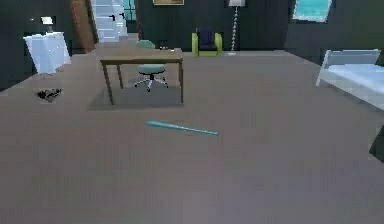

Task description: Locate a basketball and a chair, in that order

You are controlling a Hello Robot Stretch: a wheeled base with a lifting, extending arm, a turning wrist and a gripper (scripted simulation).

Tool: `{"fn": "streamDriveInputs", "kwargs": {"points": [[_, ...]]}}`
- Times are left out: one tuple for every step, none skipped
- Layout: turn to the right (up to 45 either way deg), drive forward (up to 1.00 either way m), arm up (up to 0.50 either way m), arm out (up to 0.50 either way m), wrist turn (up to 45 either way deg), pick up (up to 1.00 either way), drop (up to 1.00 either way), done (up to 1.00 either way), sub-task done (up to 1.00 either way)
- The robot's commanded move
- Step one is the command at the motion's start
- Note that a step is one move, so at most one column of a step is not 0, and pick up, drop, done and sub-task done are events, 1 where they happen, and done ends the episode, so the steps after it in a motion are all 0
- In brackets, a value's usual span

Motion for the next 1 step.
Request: {"fn": "streamDriveInputs", "kwargs": {"points": [[27.0, 0.0, 0.0, 0.0, 0.0, 0.0, 0.0, 0.0, 0.0]]}}
